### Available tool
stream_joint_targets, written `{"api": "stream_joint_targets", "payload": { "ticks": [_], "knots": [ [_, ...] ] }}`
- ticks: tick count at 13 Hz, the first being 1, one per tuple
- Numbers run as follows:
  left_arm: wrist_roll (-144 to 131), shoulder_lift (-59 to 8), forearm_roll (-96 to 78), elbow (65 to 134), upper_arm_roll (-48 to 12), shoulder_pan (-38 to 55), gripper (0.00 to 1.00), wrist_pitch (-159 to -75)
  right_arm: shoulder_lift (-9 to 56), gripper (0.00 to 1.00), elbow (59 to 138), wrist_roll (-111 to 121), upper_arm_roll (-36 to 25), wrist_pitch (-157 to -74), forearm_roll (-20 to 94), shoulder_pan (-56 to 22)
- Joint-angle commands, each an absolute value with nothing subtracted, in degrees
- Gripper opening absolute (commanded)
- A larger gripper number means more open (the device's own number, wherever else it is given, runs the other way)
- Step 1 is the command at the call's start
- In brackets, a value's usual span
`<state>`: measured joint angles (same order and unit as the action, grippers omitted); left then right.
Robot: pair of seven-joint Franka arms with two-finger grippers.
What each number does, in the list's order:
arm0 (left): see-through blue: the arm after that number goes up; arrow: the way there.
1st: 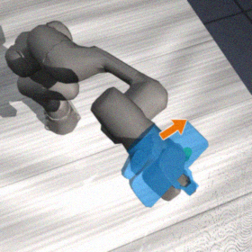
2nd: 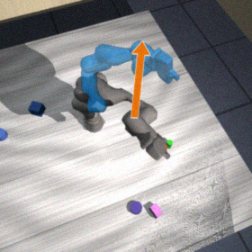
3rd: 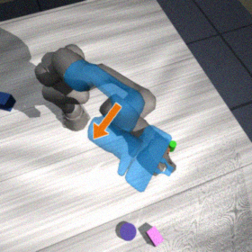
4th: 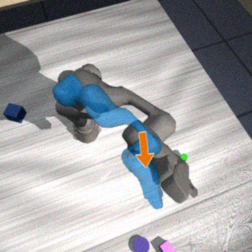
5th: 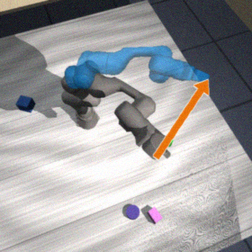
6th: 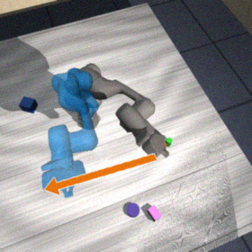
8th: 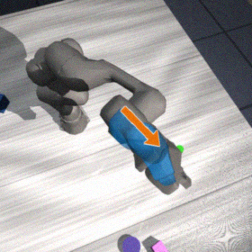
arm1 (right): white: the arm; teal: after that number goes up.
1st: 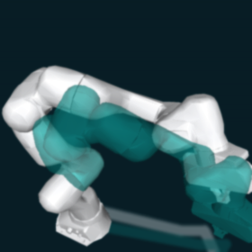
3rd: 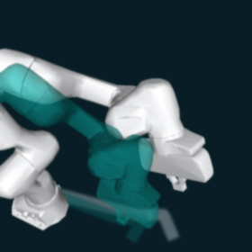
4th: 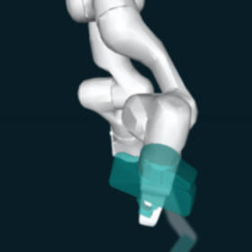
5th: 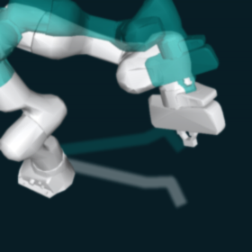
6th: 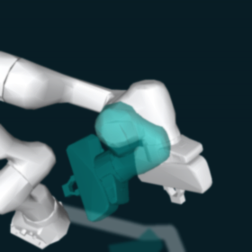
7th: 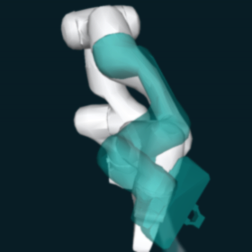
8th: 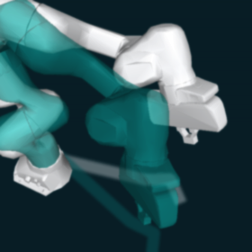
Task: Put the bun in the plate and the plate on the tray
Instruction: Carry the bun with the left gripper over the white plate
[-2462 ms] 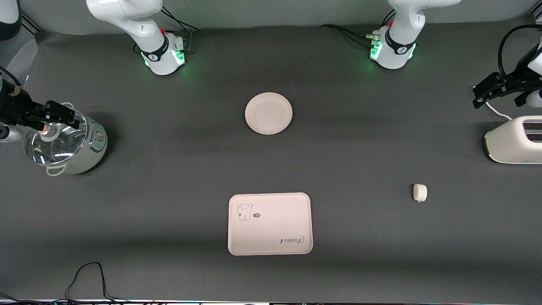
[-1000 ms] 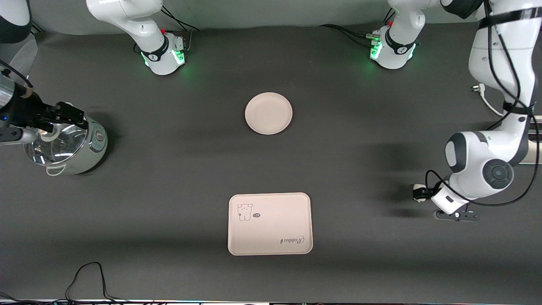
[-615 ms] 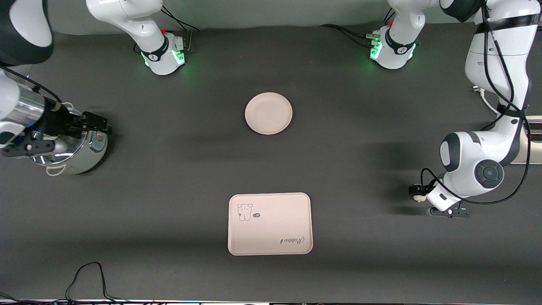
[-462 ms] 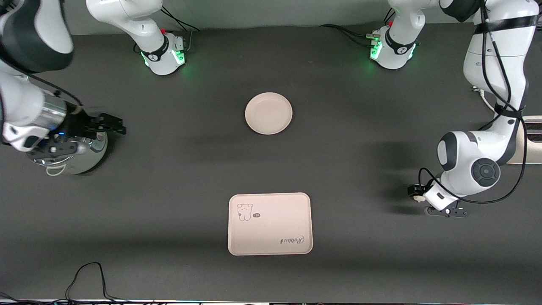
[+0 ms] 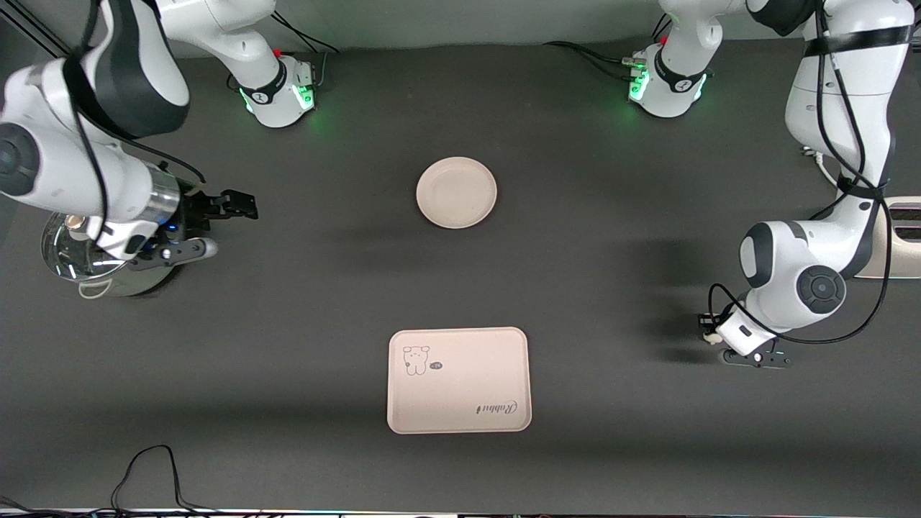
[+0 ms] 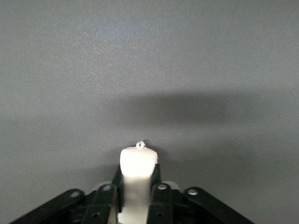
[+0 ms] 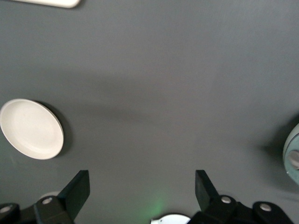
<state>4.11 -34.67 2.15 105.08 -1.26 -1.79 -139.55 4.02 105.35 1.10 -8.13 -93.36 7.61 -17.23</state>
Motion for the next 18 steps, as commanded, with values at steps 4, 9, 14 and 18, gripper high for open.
{"api": "stream_joint_targets", "payload": {
  "ticks": [4, 9, 14, 18],
  "knots": [
    [-3.22, -14.28, -7.79, 106.61, -5.7, -1.58, 0.23, -115.54, 12.82, 1.0, 107.84, 1.76, -8.61, -97.55, 8.53, -17.31],
    [-38.24, -6.24, -8.88, 104.95, -26.93, -1.41, 0.23, -108.54, 15.64, 1.0, 106.88, 1.67, -8.61, -97.65, 8.61, -18.72],
    [-63.06, -12.9, -5.99, 104.85, -34.72, 12.36, 0.23, -119.51, 17.48, 1.0, 108.1, 1.67, -8.88, -98.0, 16.32, -18.72],
    [-79.77, -26.95, 9.54, 104.68, -34.54, 23.62, 0.23, -129.7, 18.28, 1.0, 114.93, 1.58, -8.79, -105.88, 19.5, -21.88]
  ]
}}
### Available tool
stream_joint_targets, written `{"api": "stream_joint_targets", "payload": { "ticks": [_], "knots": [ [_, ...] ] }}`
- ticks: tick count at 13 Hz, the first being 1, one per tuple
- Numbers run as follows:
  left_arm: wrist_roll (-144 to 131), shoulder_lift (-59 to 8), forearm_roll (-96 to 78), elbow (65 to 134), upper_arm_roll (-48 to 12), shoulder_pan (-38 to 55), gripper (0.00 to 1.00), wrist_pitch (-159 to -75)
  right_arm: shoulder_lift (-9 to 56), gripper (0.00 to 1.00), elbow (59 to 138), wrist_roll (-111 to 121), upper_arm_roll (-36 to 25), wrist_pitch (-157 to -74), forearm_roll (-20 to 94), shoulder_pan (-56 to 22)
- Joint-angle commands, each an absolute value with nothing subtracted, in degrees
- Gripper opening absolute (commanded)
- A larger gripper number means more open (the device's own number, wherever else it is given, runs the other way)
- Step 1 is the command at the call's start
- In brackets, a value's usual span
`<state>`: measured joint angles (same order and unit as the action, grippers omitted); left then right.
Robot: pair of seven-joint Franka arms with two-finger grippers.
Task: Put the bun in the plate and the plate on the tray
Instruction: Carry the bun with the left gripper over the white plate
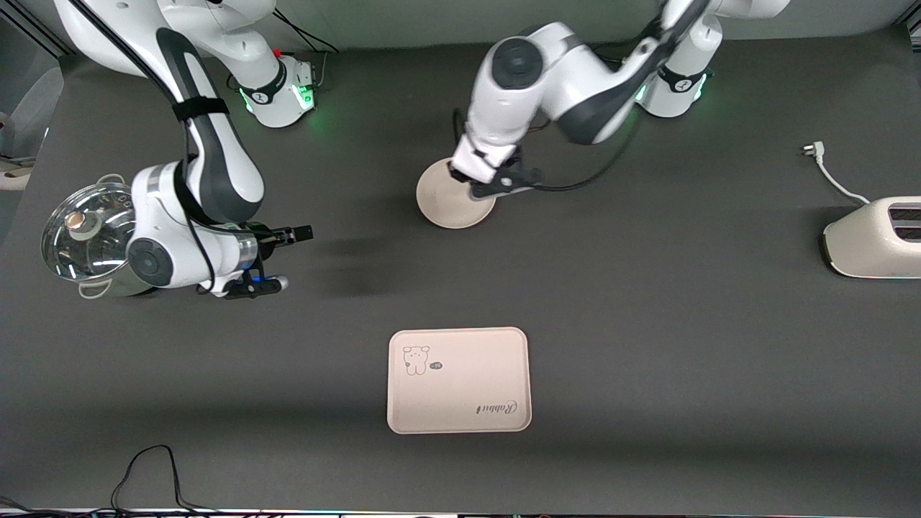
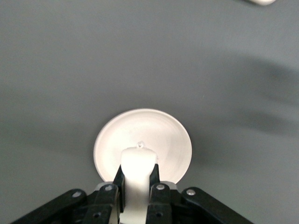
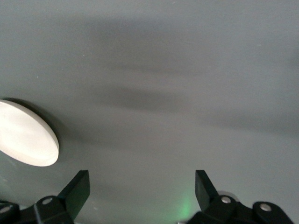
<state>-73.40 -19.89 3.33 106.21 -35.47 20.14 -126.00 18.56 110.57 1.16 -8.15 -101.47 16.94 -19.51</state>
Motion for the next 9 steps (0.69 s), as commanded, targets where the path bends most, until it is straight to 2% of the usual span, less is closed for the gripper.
{"api": "stream_joint_targets", "payload": {
  "ticks": [1, 3, 6, 7, 9],
  "knots": [
    [-82.94, -30.03, 13.76, 104.5, -34.54, 24.6, 0.23, -131.29, 17.32, 1.0, 118.62, 1.58, -8.79, -109.04, 20.73, -22.49],
    [-87.34, -34.61, 19.84, 104.33, -34.54, 24.87, 0.24, -133.58, 16.09, 1.0, 123.82, 1.67, -8.79, -114.41, 21.71, -22.76],
    [-88.94, -36.91, 20.74, 104.24, -34.19, 26.45, 0.25, -134.47, 16.08, 1.0, 125.06, 1.5, -8.79, -115.31, 21.88, -23.46],
    [-88.95, -37.26, 20.83, 104.33, -34.1, 26.8, 0.28, -134.39, 15.82, 1.0, 125.94, 1.23, -8.79, -116.01, 22.93, -23.47],
    [-90.08, -37.62, 20.74, 104.15, -32.27, 30.3, 0.47, -133.86, 15.64, 1.0, 126.83, 0.97, -8.88, -116.45, 26.53, -23.47]
  ]
}}
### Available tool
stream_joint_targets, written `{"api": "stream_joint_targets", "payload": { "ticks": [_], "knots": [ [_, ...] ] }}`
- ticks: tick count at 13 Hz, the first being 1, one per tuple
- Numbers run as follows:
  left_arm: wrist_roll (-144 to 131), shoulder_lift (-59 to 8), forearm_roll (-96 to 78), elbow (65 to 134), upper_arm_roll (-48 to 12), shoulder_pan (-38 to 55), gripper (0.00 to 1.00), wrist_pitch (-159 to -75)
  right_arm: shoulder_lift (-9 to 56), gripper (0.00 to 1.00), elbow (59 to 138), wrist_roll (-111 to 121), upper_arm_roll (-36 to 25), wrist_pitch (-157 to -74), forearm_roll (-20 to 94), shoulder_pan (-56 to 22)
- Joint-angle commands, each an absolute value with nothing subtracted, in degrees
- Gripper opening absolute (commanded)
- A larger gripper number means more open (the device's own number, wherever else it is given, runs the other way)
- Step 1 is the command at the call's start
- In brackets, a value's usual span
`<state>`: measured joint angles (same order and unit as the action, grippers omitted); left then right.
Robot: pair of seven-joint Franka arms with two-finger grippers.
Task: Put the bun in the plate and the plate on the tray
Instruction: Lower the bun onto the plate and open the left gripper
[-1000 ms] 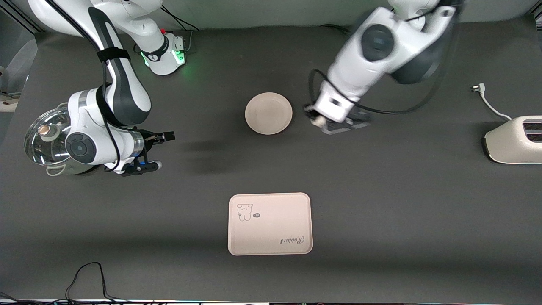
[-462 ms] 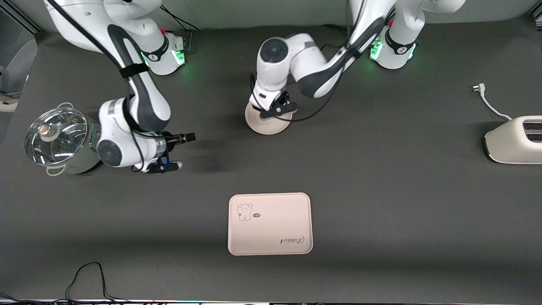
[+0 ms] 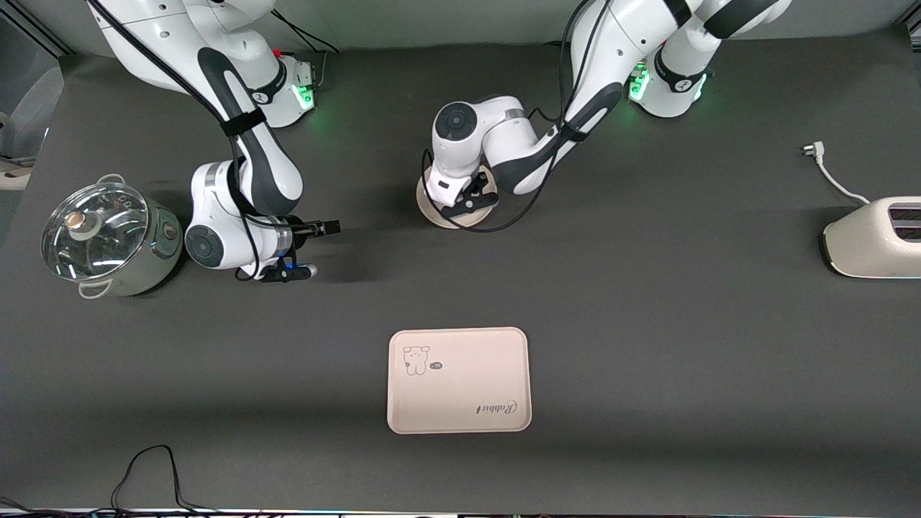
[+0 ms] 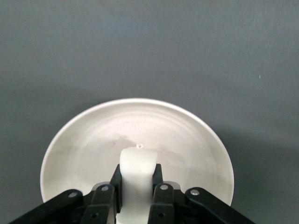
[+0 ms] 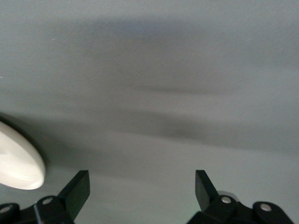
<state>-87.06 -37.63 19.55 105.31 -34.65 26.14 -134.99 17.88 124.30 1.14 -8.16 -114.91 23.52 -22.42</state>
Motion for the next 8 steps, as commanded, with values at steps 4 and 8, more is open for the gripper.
{"api": "stream_joint_targets", "payload": {
  "ticks": [4, 8],
  "knots": [
    [-91.76, -37.44, 21.27, 104.15, -28.56, 34.37, 1.0, -133.51, 16.08, 1.0, 128.49, 0.88, -8.88, -119.43, 28.11, -24.61],
    [-85.64, -32.98, 20.66, 102.23, -28.74, 32.62, 1.0, -125.72, 15.47, 1.0, 129.81, 0.79, -8.88, -119.53, 28.83, -26.1]
  ]
}}
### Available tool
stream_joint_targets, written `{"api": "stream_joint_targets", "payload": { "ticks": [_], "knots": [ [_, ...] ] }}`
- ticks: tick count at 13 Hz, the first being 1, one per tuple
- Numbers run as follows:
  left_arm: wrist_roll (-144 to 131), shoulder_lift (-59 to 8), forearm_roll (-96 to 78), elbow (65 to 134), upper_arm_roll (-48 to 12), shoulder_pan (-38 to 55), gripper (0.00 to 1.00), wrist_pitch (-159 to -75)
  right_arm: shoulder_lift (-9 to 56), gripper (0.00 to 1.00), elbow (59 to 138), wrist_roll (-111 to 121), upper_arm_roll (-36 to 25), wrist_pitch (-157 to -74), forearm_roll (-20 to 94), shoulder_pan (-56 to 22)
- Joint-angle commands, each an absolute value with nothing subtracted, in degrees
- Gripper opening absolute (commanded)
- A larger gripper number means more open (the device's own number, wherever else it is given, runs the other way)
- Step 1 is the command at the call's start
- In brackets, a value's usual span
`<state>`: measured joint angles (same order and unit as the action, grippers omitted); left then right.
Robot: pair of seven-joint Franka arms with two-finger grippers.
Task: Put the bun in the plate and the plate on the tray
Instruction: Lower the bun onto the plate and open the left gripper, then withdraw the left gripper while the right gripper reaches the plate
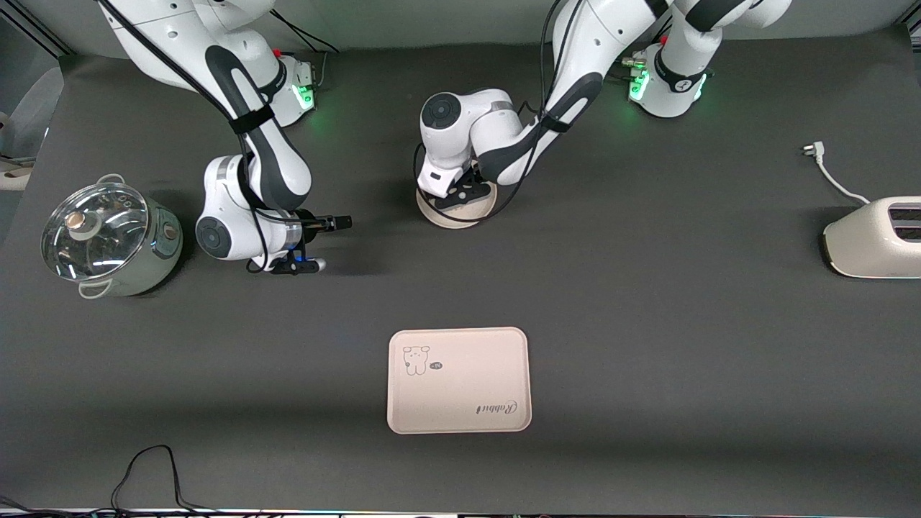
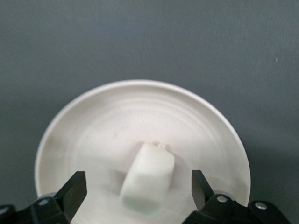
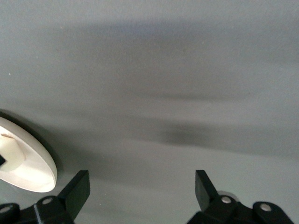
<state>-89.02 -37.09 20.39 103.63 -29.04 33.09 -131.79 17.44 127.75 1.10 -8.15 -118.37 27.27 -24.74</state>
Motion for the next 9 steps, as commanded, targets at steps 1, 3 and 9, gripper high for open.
{"api": "stream_joint_targets", "payload": {
  "ticks": [1, 3, 9],
  "knots": [
    [-81.43, -31.57, 19.87, 101.0, -29.09, 29.74, 1.0, -122.55, 15.47, 1.0, 130.16, 0.79, -8.88, -119.71, 28.92, -27.5],
    [-73.52, -28.06, 15.05, 97.66, -30.4, 20.87, 1.0, -118.41, 15.47, 1.0, 131.13, -1.21, -8.88, -121.11, 31.01, -30.4],
    [-52.25, -19.07, 13.62, 91.52, -30.32, 0.29, 1.0, -104.55, 17.04, 1.0, 131.22, -15.1, -8.88, -127.17, 34.01, -42.61]
  ]
}}
